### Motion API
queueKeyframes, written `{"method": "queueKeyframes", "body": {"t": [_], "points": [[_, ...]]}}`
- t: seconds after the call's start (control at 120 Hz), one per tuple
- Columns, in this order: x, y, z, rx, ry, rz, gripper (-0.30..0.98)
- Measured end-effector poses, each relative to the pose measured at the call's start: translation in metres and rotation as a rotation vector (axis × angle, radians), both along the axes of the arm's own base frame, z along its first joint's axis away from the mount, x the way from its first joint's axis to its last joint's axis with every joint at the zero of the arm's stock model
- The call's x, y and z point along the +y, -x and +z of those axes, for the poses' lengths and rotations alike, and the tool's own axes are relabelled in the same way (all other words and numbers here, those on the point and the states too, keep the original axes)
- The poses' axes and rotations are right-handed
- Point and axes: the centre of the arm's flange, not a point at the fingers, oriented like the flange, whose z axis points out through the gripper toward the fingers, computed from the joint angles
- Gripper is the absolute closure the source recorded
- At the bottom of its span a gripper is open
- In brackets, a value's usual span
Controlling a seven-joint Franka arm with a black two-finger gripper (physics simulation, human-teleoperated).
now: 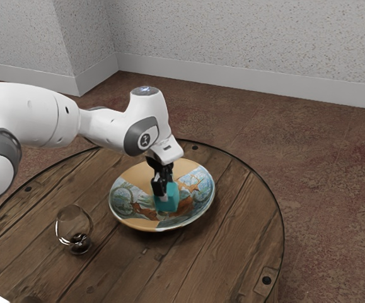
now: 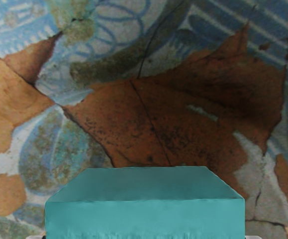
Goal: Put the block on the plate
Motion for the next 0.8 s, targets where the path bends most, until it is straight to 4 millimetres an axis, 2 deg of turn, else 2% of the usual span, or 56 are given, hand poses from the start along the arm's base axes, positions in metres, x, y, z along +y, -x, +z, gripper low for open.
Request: {"method": "queueKeyframes", "body": {"t": [0.075,0.125,0.258,0.308,0.35,0.433,0.533,0.633,0.8], "points": [[0.000,0.001,0.007,-0.008,0.002,-0.002,0.12],[0.000,0.003,0.025,-0.024,0.006,-0.003,0.09],[0.011,0.012,0.098,-0.056,0.018,0.060,0.05],[0.027,0.016,0.123,-0.061,0.016,0.126,0.04],[0.045,0.013,0.152,-0.074,0.014,0.197,0.03],[0.066,0.013,0.201,-0.083,0.021,0.320,0.02],[0.076,0.030,0.246,-0.075,0.037,0.428,0.01],[0.077,0.043,0.263,-0.047,0.041,0.506,0.01],[0.077,0.050,0.262,0.004,0.040,0.613,0.00]]}}
